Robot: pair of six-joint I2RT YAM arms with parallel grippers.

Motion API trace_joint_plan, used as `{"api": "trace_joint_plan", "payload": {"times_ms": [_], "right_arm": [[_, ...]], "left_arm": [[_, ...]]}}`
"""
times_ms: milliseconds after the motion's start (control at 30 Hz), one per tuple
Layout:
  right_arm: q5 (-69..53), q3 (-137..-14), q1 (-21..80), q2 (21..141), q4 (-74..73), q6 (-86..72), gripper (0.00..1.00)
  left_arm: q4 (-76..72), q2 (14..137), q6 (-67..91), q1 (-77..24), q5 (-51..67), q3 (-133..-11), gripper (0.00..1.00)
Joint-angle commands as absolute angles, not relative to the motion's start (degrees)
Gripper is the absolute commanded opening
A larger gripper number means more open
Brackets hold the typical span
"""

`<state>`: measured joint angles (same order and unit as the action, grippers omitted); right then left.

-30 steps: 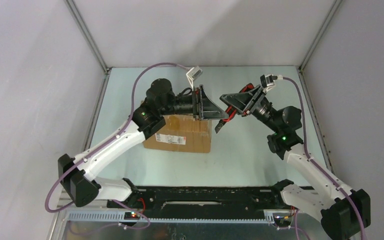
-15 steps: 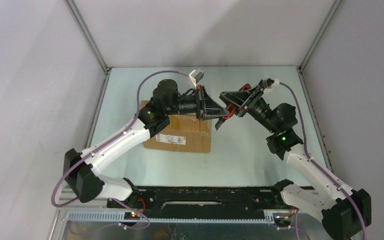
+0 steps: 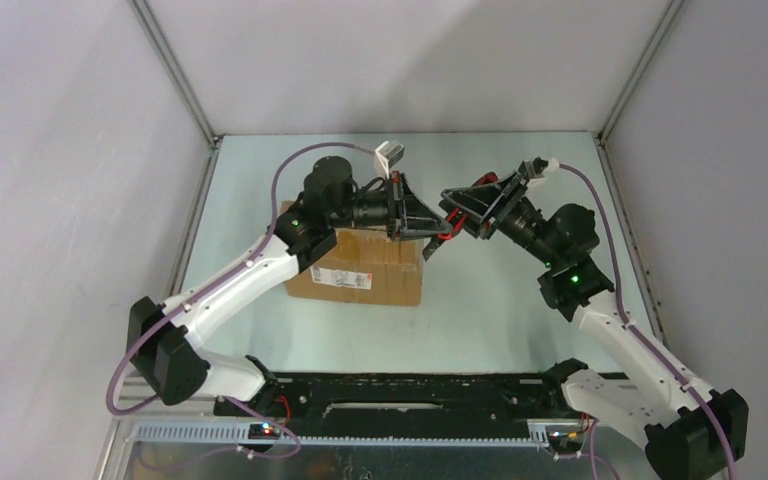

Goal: Unpack the express box
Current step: Adjust the knife.

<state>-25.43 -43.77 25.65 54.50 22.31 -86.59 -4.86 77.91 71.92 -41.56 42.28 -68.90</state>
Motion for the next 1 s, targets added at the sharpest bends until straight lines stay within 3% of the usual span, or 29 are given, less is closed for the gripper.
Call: {"api": "trace_joint_plan", "payload": {"times_ms": [0,333,600,833,967], "right_arm": [[-28.86,-46.58,24.82,51.79,22.34,-83.94,0.46],[-30.03,-46.40,23.84,52.68,26.71,-83.86,0.43],[-19.98,-45.97,25.04,52.28,30.09,-81.60,0.51],[-16.85,-44.55,26.12,51.78,28.55,-80.79,0.41],[-15.51,-43.69,24.56,50.57,29.45,-80.91,0.41]], "left_arm": [[-2.72,77.01,65.81,-39.36,44.32,-70.07,0.00],[-6.45,78.15,66.31,-39.03,48.00,-70.82,0.00],[-8.97,77.91,69.15,-41.09,47.46,-68.42,0.00],[-9.30,78.30,69.59,-41.63,47.97,-68.30,0.00],[-9.06,77.61,69.58,-41.21,48.06,-67.68,0.00]]}}
